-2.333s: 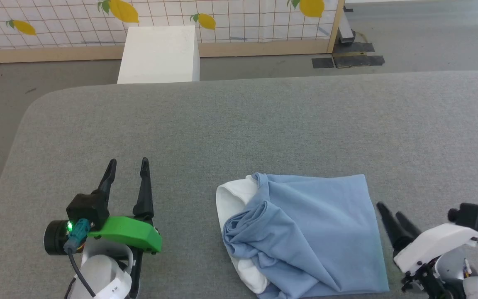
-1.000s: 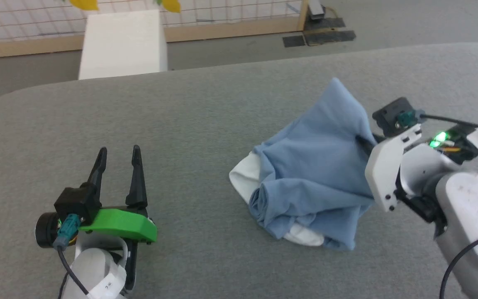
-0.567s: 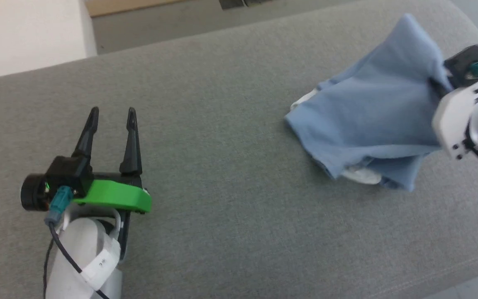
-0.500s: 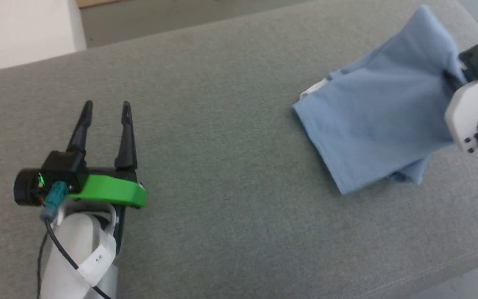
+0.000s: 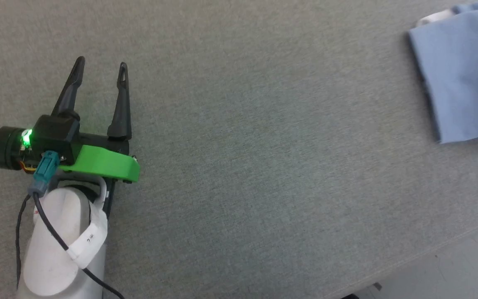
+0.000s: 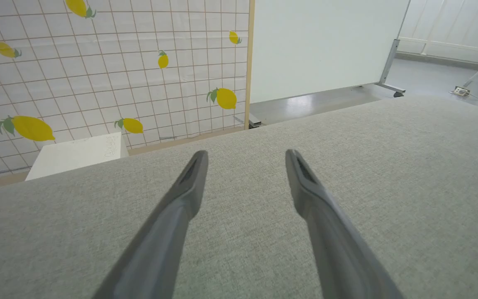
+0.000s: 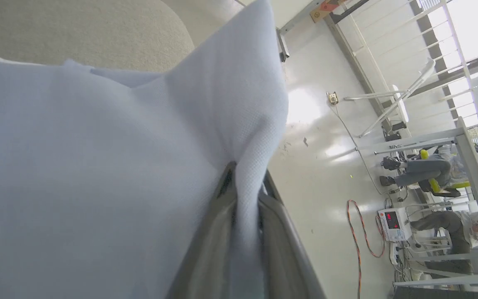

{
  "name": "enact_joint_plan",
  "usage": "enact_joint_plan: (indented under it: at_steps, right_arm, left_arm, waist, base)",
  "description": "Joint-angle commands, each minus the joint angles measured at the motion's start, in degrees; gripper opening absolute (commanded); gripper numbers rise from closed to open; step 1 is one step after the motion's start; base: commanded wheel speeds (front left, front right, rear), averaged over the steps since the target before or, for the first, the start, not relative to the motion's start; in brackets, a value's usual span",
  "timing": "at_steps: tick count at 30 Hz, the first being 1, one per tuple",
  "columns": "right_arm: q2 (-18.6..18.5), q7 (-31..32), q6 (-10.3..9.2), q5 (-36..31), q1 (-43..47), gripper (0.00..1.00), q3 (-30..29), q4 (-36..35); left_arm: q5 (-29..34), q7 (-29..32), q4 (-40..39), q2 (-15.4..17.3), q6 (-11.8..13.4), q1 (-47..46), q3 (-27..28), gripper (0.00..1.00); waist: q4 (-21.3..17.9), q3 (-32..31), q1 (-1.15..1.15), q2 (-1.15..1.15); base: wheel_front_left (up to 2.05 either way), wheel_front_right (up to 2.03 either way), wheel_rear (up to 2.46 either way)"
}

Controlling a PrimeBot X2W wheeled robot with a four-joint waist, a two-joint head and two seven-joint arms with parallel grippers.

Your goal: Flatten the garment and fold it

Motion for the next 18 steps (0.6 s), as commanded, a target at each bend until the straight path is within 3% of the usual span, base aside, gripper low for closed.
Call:
enact_joint_plan:
  at_steps: [1, 7, 9, 10, 18]
  right_arm:
    - [0.1, -1.3, -0.11, -1.3, -1.3, 0.0, -2.2, 1.4]
    - [2.2, -5.6, -0.11, -6.6, -2.3, 0.0, -11.1, 5.6]
    - [2.9, -7.2, -0.11, -8.3, -2.4, 0.41, -12.7, 6.5]
    - [3.2, -7.9, -0.11, -9.2, -2.5, 0.99, -13.3, 7.0]
    - [4.4, -13.6, -0.11, -11.7, -3.4, 1.0, -15.7, 10.0]
  left_arm:
    - [0.3, 0.3, -0.6, 0.7, -0.1, -0.9, 0.0, 1.0]
    - [0.1, 0.8, -1.8, 1.1, 0.2, -0.5, -0.2, 1.0]
    - [-0.1, 0.7, -1.7, 1.1, 0.3, -0.3, -0.3, 1.0]
    - [-0.2, 0.6, -1.4, 0.9, 0.3, -0.2, -0.4, 1.0]
    - [-2.1, -2.7, 2.7, -1.3, 0.8, 1.1, -1.4, 1.0]
  waist:
    - [1.5, 3.2, -0.01, 0.0]
    - [2.9, 3.6, -0.01, 0.0]
    - [3.2, 3.1, -0.01, 0.0]
    - [3.4, 2.7, -0.01, 0.0]
    - [5.7, -3.8, -0.01, 0.0]
  base:
    - [0.0, 0.0, 0.0]
    - [0.0, 0.0, 0.0]
    - [0.0, 0.0, 0.0]
    - [0.0, 0.0, 0.0]
    - [0.0, 0.0, 0.0]
